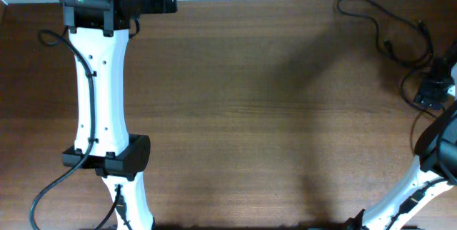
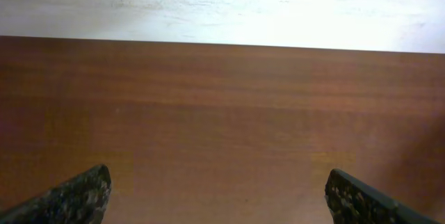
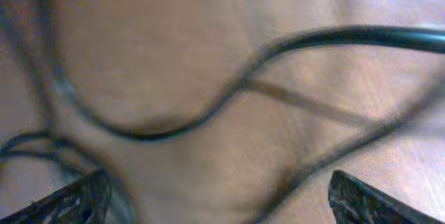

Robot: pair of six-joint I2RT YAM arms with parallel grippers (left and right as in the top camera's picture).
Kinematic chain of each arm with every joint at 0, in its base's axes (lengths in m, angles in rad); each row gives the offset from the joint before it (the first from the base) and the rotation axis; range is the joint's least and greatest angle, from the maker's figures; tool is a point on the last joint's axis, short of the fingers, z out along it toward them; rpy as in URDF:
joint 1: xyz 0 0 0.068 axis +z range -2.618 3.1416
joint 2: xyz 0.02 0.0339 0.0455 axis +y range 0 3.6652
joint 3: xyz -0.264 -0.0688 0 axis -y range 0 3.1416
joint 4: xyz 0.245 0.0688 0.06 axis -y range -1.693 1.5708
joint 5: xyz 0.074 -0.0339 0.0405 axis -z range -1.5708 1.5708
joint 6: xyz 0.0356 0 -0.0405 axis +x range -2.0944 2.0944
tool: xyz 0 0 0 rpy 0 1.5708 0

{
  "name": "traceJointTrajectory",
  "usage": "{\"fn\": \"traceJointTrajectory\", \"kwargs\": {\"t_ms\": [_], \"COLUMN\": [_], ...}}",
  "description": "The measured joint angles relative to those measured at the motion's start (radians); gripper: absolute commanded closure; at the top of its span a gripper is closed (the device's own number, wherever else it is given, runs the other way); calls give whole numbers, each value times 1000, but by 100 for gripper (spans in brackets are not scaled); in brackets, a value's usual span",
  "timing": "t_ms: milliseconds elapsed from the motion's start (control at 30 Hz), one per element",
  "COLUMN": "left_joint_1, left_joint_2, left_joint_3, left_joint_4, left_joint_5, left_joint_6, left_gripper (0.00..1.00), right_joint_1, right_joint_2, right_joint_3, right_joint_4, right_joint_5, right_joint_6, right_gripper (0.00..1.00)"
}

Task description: Untangle cables

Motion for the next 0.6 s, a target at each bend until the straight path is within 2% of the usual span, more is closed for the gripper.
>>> {"fn": "traceJointTrajectory", "kwargs": {"t_ms": [67,167,233,367,600], "left_joint_1": [0,0,0,0,0], "left_joint_2": [0,0,0,0,0], "left_joint_3": [0,0,0,0,0], "left_joint_4": [5,20,22,15,14], "left_joint_5": [0,0,0,0,0], "left_joint_6": [0,0,0,0,0], "left_gripper": [1,1,1,1,1], "right_joint_1": [0,0,-6,-63,-147], "right_joint_2": [1,1,1,1,6], "right_joint_3": [0,0,0,0,0], "right_joint_4": [-89,-128,-133,-102,-37], "right_joint_5": [-8,-46,-53,-34,-11], "right_joint_6": [144,322,393,451,463], "right_gripper": [1,1,1,1,2]}}
